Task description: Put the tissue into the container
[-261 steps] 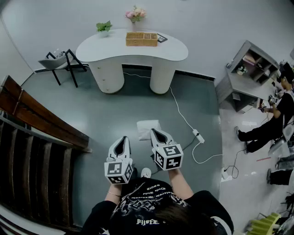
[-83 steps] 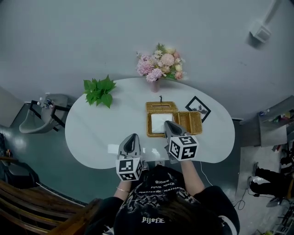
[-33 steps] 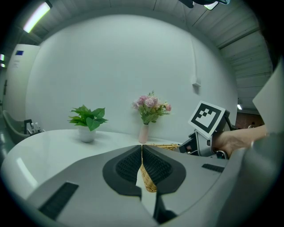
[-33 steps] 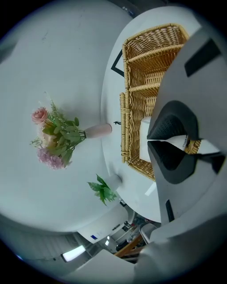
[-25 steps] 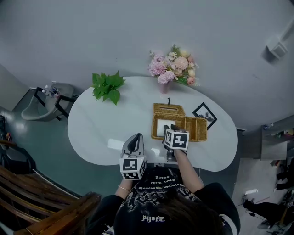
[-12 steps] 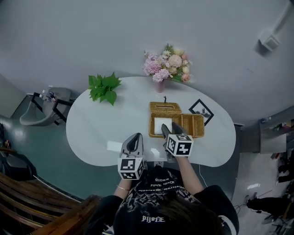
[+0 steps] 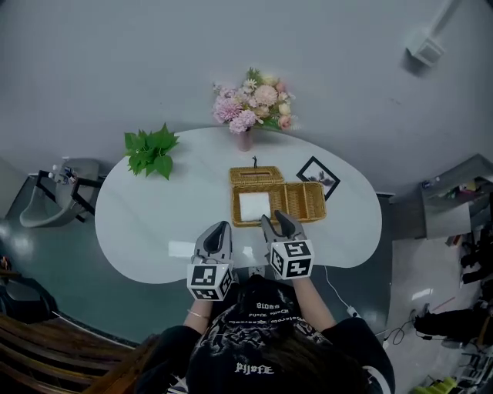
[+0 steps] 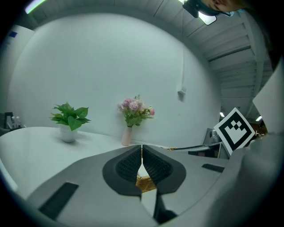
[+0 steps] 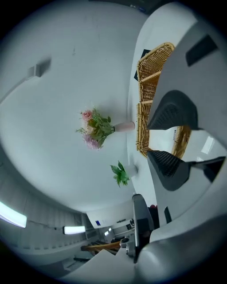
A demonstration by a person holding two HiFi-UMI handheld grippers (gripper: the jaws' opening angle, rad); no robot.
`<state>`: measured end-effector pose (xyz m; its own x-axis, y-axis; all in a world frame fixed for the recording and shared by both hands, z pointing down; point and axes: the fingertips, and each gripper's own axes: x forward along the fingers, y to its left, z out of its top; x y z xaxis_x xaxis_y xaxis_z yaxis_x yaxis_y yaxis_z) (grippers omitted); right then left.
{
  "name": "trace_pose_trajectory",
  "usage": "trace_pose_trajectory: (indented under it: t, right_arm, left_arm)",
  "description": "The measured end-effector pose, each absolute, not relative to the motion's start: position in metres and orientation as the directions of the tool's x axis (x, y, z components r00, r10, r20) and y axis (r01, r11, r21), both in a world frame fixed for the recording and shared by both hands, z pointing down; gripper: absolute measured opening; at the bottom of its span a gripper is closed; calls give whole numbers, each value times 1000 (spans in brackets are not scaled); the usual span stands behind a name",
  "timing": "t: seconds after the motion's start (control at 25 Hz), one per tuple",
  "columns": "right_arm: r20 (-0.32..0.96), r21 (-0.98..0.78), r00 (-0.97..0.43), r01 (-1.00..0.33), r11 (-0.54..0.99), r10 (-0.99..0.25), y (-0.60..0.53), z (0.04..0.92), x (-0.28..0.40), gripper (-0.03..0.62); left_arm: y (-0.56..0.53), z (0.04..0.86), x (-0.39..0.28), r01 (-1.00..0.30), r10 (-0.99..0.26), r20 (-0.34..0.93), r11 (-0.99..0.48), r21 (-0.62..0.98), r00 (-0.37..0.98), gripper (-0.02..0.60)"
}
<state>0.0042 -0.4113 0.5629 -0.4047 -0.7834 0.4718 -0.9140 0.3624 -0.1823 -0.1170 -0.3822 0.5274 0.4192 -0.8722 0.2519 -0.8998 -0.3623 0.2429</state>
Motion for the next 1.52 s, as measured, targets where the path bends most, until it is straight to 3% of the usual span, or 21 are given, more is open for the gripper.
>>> trace_pose_trajectory:
  t: [0.12, 0.2, 0.4, 0.6, 1.52]
  right_arm:
    - [458, -175, -382, -924, 340, -803, -406, 562, 10, 118]
    - [425, -204, -365, -930, 306, -828, -404, 557, 17, 30]
    - [355, -245, -363, -926, 289, -861, -400, 542, 25, 25]
    - [389, -113, -309, -951, 288, -868, -397, 544, 26, 23]
    - [407, -70, -344, -936, 346, -846, -398, 548, 24, 23]
  left_arm:
    - [-382, 527, -110, -899, -871, 247, -373, 231, 425, 26]
    - [-380, 527, -107, -899, -871, 247, -374, 226, 424, 26]
    - [-376, 528, -107, -903, -873, 252, -369, 220, 418, 26]
    - [-373, 526, -109, -907, -879, 245, -362, 215, 409, 26]
    - [-376, 528, -102, -913, -876, 266, -361, 190, 402, 26]
